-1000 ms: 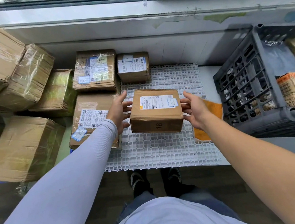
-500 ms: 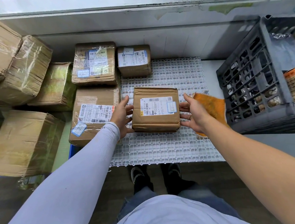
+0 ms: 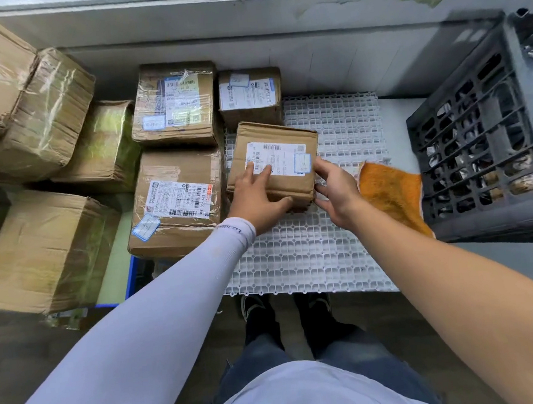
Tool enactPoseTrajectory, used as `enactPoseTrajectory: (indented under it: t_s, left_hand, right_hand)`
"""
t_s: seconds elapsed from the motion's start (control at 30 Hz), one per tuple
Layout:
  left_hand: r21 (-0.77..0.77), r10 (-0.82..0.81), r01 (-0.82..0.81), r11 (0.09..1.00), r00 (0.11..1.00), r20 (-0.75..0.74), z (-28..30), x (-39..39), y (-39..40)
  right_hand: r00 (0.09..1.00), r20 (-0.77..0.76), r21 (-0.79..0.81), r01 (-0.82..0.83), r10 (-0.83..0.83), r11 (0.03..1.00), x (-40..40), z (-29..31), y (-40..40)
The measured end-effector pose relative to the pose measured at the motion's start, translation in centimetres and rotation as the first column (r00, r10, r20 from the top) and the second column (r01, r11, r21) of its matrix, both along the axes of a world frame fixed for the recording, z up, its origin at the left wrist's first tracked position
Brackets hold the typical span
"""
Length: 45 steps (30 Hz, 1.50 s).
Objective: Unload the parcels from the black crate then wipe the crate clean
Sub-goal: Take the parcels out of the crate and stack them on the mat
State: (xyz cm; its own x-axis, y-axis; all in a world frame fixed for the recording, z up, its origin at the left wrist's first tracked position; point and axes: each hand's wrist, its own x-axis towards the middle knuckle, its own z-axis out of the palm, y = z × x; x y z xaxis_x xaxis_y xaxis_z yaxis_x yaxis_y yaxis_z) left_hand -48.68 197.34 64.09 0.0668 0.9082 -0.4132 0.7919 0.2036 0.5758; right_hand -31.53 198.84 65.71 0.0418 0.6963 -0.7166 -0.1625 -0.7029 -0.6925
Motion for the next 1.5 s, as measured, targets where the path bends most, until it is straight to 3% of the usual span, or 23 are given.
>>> enactPoseTrajectory:
  t_s: [0.13,0.2,0.77,0.93,1.03,1.1,1.13,1.23,1.3,1.5]
  left_hand:
    - [-0.050,-0.253,0.248,0.967,0.936,-0.243,-1.0,1.1,0.1]
    - [-0.084,-0.299,0.288,0.954,0.902,-0.312,-1.3,1.4,0.2]
    - [-0.093,-0.299,0.286,0.954,0.864,-0.405,-3.0,0.5,2.5]
    - [-0.122,-0.301,0.275,0.954,0.843,-0.445,-2.6,1.0,2.3]
    - [-0.064,-0.227,0.223,0.973,0.854,-0.469,-1.3,2.0,1.7]
    - [-0.041,-0.189,0.192,0.981,0.863,-0.469,0.0,2.9,1.0]
    - [-0.033,-0.177,0.183,0.983,0.866,-0.468,0.7,3.4,0.7]
    - [-0.002,-0.178,0.200,0.980,0.867,-0.465,2.6,4.8,0.6]
    - [0.012,-0.192,0.222,0.975,0.869,-0.456,3.6,5.8,0.8]
    - [0.068,-0.266,0.331,0.941,0.849,-0.456,6.0,8.5,1.2]
  right_hand:
    - [1.000,0.008,0.034,-0.019,0.019,0.999,-0.5,0.2,1.1]
    - [1.000,0.005,0.055,-0.021,0.021,0.998,-0.5,0.1,2.0]
    - [0.985,0.014,0.109,-0.174,0.174,0.979,-1.0,-0.4,5.5]
    - [0.954,0.054,0.110,-0.298,0.294,0.948,-0.1,0.4,5.4]
    - [0.907,0.118,0.111,-0.416,0.403,0.903,0.9,1.4,5.3]
    - [0.835,0.246,0.119,-0.530,0.493,0.839,1.7,1.7,4.5]
    - [0.744,0.377,0.127,-0.632,0.552,0.765,2.2,2.0,4.3]
    - [0.302,0.744,-0.017,-0.883,0.596,0.469,4.0,2.5,3.6]
    - [0.114,0.823,-0.126,-0.919,0.557,0.374,5.2,2.8,3.1]
    - [-0.062,0.900,-0.252,-0.882,0.432,0.398,8.2,5.3,0.9]
